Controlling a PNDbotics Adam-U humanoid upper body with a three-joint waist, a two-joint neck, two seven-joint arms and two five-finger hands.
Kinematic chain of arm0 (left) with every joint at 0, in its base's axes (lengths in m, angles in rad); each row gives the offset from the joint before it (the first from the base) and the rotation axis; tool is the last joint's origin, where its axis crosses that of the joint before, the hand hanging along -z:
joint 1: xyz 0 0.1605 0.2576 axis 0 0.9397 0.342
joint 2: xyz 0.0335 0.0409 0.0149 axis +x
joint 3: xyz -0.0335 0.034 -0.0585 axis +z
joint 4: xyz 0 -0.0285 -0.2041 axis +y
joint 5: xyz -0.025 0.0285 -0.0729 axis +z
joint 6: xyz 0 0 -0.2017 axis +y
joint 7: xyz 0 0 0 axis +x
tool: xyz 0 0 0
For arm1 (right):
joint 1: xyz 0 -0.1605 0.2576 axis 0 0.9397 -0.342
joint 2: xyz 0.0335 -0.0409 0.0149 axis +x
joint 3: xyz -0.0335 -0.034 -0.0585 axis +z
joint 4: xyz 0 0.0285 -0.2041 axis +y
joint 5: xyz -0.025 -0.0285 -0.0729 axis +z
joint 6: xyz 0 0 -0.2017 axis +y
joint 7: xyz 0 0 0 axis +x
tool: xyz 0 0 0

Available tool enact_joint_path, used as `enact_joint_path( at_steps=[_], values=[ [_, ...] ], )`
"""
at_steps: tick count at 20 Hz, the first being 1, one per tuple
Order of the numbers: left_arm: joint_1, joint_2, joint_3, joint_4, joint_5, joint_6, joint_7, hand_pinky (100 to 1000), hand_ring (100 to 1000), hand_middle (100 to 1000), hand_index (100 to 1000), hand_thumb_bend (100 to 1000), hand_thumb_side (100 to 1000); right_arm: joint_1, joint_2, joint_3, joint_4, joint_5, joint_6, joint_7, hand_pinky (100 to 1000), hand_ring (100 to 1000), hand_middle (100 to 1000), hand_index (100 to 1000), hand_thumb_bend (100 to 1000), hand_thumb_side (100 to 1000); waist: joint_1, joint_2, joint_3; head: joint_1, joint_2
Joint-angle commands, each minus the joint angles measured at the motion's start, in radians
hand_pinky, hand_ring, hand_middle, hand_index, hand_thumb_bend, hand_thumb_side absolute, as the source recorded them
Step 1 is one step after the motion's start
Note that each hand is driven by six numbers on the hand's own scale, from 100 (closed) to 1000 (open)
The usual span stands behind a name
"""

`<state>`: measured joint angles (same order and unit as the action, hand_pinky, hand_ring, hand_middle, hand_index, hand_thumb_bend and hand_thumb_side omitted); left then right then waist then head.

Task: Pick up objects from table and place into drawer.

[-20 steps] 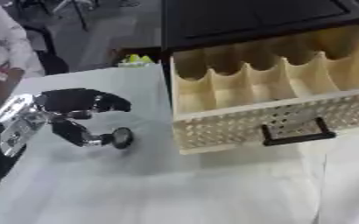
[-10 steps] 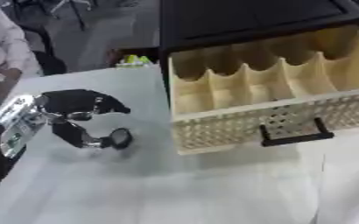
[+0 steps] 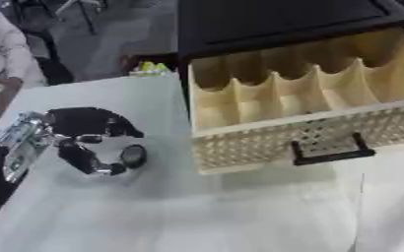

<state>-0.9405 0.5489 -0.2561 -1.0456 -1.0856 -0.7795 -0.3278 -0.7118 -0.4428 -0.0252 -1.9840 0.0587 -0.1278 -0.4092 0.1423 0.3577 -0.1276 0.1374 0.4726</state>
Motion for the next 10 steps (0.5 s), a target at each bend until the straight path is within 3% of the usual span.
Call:
enact_joint_path(
  at_steps=[1,10],
  values=[
    [-0.01,0.017,0.007,0.003,-0.033,-0.127,-0.092,780,849,778,968,370,1000,-0.014,-0.011,-0.012,-0.016,-0.006,-0.002,0.001,230,465,456,666,868,987,-0.007,-0.018,-0.002,0.006,-0.014],
    [-0.008,0.015,0.025,0.037,-0.137,-0.127,0.048,741,825,764,988,281,1000,-0.016,-0.008,-0.012,-0.016,-0.007,-0.002,0.004,224,463,453,663,868,987,-0.007,-0.012,-0.008,0.011,-0.023]
  ],
)
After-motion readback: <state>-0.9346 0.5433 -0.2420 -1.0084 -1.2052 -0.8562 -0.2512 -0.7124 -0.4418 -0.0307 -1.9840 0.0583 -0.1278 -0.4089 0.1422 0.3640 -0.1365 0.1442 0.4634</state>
